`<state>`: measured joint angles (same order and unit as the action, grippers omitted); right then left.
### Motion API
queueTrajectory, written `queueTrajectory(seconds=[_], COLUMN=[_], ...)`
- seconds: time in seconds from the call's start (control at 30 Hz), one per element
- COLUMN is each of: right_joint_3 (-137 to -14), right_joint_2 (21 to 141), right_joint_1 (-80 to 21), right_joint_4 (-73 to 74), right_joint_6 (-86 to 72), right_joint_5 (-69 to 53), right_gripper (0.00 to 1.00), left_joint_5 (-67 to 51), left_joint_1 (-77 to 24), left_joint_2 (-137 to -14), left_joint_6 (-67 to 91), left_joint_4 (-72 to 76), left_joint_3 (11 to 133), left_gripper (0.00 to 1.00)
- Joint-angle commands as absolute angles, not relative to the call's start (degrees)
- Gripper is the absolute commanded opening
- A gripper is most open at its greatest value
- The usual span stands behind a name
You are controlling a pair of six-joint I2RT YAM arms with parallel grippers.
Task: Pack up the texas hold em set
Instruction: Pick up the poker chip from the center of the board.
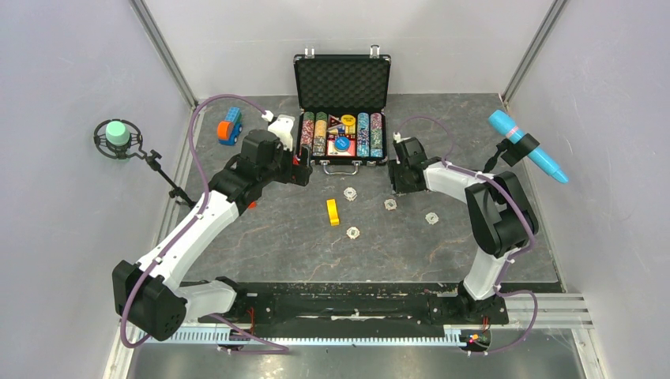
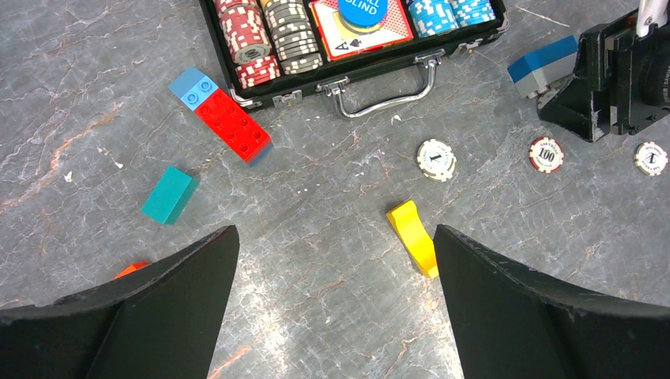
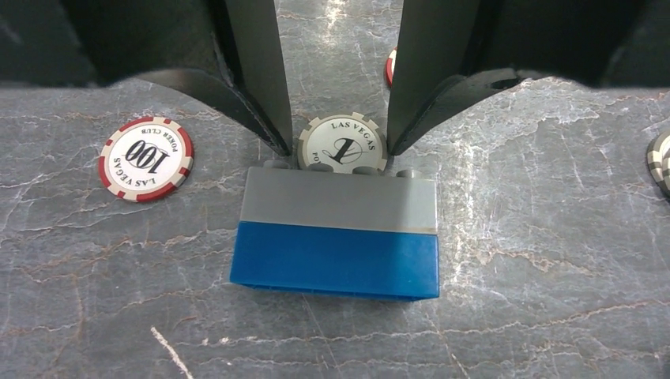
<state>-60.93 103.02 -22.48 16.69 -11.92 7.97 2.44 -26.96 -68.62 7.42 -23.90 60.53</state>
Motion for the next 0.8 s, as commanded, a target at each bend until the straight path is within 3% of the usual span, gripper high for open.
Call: queueTrajectory(seconds=[0.0,0.17,0.77], right_joint_3=[-61.4,-61.3,-61.8], right_joint_2=[104.2,103.7,97.5], right_joint_1=[-21.7,-21.5,-22.4], right_joint_4=[15.1,14.8,15.4], right_joint_6=[-11.3,-11.0,-10.6], right_joint_5=[8.0,7.2,3.1], right_gripper=[0.47,0.41,0.39], left_joint_5=[1.8,1.8,1.5], left_joint_1=[-26.7,-26.7,-26.7], left_joint_2=[-68.4,-68.4,-68.5], left_joint_6=[4.1,4.1,4.2], left_joint_4=[-22.8,-22.7,-22.8], left_joint_3=[60.4,60.4,60.4], left_gripper=[1.0,1.0,1.0])
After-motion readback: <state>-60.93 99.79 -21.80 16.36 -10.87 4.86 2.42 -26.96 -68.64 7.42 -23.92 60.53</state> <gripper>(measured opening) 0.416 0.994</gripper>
